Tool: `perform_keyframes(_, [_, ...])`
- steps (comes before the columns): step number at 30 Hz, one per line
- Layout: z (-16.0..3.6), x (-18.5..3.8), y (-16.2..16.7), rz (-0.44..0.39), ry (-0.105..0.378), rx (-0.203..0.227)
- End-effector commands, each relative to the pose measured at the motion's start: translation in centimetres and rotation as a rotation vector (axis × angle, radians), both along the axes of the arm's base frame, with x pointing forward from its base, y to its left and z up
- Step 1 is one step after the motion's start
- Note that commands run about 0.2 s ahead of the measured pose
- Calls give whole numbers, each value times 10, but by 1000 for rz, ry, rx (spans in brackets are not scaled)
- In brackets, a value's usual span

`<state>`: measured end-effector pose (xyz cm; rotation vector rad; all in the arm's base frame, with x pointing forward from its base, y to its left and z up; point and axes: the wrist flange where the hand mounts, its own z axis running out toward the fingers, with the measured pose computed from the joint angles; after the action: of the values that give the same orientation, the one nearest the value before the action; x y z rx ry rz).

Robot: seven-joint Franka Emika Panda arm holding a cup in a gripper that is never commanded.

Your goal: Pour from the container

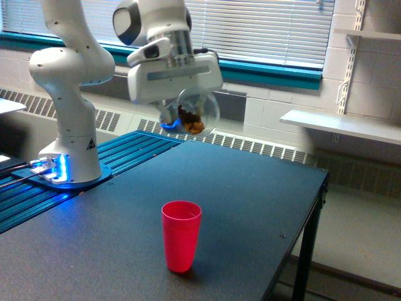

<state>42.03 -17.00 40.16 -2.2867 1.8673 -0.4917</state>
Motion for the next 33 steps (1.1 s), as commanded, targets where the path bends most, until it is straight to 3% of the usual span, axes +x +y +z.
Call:
perform_keyframes(1, [-7, -10, -13, -51, -6, 24])
perform_keyframes(18, [-52, -7, -14, -42, 35, 102])
perform_keyframes(33, [-77, -6, -24, -80, 74, 143])
